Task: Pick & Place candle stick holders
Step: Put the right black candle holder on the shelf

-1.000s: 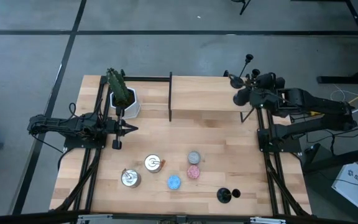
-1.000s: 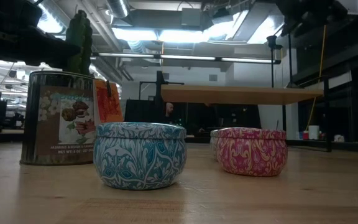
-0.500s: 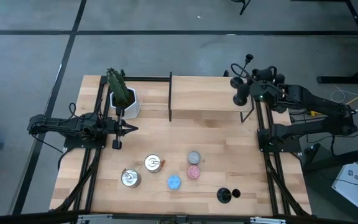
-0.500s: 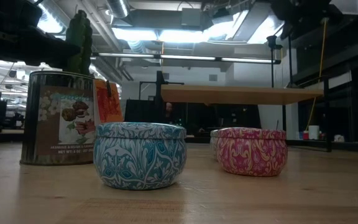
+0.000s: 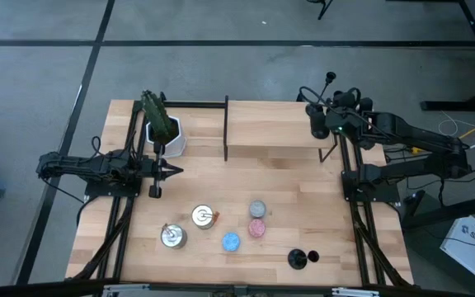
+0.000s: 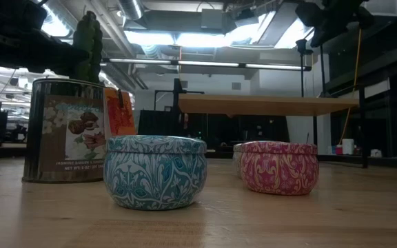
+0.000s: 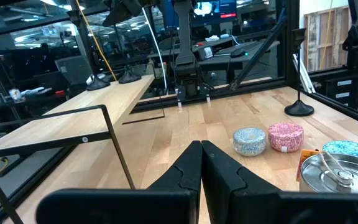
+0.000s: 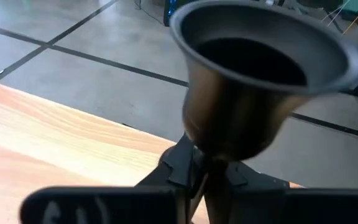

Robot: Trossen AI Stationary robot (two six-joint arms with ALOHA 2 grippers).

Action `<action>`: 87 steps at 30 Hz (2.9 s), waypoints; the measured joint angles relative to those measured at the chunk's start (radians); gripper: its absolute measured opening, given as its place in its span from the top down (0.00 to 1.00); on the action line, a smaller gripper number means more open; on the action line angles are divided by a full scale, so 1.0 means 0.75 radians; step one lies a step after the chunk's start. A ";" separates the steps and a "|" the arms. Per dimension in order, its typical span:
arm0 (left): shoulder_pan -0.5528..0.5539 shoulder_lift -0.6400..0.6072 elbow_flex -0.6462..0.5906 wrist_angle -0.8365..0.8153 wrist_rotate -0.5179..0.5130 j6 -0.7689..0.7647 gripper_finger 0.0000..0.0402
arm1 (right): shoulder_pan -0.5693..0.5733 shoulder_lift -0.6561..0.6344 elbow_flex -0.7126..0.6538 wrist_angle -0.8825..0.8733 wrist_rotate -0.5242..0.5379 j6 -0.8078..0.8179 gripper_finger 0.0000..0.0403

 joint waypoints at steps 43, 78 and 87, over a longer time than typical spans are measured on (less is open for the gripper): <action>0.000 0.000 0.000 0.000 0.000 0.000 0.99 | -0.276 0.069 0.004 0.330 -0.219 -0.251 0.97; 0.000 0.000 0.000 0.000 0.000 0.000 0.99 | -0.276 0.002 -0.001 0.245 -0.264 -0.267 0.95; 0.000 0.000 0.000 0.000 0.000 0.000 0.99 | -0.276 -0.014 -0.001 0.235 -0.284 -0.267 0.95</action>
